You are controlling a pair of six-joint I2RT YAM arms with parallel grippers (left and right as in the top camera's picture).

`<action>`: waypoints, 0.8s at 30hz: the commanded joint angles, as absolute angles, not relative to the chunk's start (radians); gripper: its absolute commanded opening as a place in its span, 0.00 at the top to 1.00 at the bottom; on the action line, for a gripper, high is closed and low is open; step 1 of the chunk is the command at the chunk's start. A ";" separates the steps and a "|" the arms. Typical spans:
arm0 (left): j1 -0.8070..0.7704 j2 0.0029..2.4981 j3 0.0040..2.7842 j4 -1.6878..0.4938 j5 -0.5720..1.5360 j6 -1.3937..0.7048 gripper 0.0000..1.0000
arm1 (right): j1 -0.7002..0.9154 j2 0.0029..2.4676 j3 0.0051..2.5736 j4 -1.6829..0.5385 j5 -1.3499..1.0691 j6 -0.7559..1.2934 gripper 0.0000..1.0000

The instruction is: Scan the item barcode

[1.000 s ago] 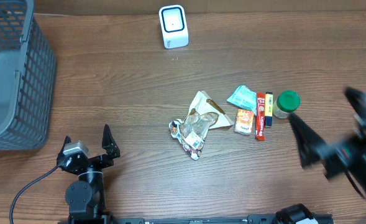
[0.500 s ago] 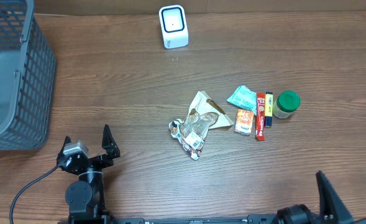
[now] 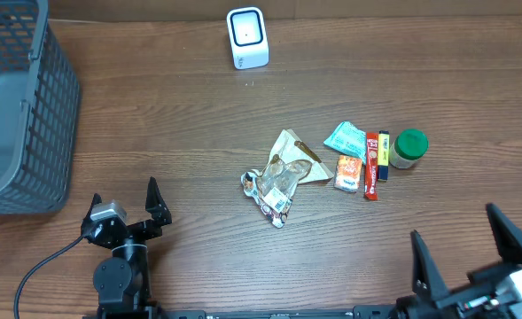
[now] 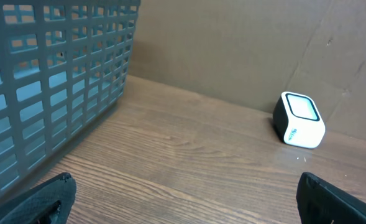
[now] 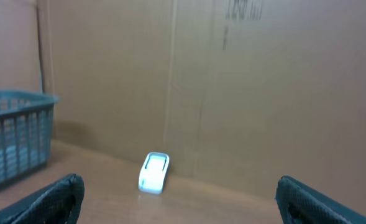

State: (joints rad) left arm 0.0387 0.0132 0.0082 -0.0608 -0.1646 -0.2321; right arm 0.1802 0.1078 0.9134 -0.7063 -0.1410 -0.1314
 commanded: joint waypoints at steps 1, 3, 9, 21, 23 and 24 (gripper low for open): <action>0.032 0.004 0.005 -0.060 -0.160 -0.213 0.00 | 0.151 0.012 0.747 -0.535 -0.232 -0.131 0.00; 0.032 0.004 0.005 -0.060 -0.160 -0.213 0.00 | 0.148 0.003 0.698 -0.463 -0.255 -0.131 0.00; 0.032 0.004 0.005 -0.060 -0.160 -0.213 0.00 | 0.148 0.004 0.590 -0.203 -0.303 -0.122 0.00; 0.032 0.004 0.005 -0.060 -0.160 -0.213 0.00 | 0.149 0.004 0.406 0.190 -0.299 -0.040 0.00; 0.032 0.004 0.005 -0.060 -0.160 -0.213 0.00 | 0.148 0.004 0.368 0.194 -0.289 0.018 0.00; 0.032 0.004 0.005 -0.060 -0.160 -0.213 0.00 | 0.148 0.004 0.349 0.198 -0.289 0.038 0.00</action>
State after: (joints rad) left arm 0.0387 0.0132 0.0082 -0.0605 -0.1642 -0.2321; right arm 0.1509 0.0147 0.4049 0.1917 -0.2996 -0.0586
